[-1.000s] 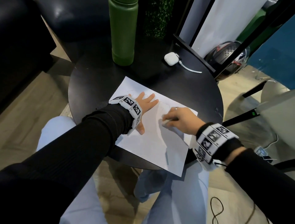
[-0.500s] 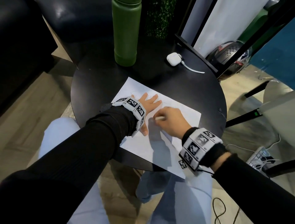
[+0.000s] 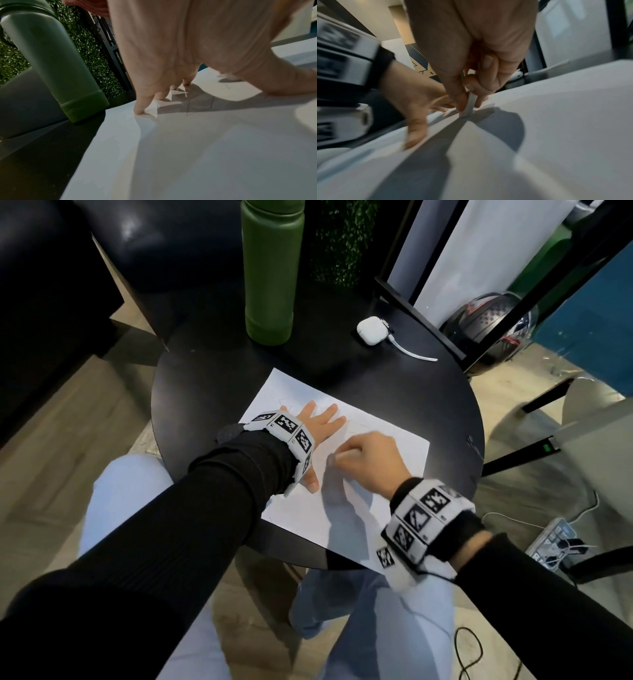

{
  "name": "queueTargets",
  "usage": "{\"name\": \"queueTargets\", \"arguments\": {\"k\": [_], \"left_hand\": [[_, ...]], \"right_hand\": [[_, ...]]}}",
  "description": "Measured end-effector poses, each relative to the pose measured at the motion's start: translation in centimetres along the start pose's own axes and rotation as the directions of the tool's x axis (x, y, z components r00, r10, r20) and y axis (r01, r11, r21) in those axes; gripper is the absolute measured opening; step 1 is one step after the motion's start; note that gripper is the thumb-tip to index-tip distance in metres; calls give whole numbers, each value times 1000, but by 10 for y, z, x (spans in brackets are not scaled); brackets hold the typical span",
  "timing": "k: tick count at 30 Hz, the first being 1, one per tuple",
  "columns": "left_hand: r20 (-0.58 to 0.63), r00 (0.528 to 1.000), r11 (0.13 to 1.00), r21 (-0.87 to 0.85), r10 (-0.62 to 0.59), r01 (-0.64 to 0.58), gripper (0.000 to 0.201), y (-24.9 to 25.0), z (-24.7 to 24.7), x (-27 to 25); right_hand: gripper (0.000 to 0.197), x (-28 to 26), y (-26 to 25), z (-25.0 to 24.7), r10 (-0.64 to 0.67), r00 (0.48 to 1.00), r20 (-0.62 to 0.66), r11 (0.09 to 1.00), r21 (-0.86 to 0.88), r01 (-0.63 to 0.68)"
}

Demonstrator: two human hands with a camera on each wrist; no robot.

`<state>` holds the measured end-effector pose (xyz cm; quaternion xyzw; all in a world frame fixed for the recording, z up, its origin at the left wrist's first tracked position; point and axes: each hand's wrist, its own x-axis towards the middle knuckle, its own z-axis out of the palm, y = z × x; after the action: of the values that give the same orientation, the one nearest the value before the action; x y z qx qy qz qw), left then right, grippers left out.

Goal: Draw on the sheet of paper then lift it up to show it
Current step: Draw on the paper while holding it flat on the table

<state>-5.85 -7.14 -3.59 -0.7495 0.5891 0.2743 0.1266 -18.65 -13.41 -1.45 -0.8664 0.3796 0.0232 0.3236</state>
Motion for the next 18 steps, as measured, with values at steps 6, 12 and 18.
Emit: {"name": "queueTargets", "arguments": {"k": [6, 12, 18], "left_hand": [[-13, 998, 998, -17, -57, 56, 122, 13, -3, -4], [-30, 998, 998, -31, -58, 57, 128, 10, 3, 0], [-40, 994, 995, -3, -104, 104, 132, 11, 8, 6]], "right_hand": [[14, -3, -8, 13, 23, 999, -26, 999, 25, -23], [11, 12, -4, -5, 160, 982, -101, 975, 170, -142], [12, -4, -10, 10, 141, 987, 71, 977, 149, -151]]}}
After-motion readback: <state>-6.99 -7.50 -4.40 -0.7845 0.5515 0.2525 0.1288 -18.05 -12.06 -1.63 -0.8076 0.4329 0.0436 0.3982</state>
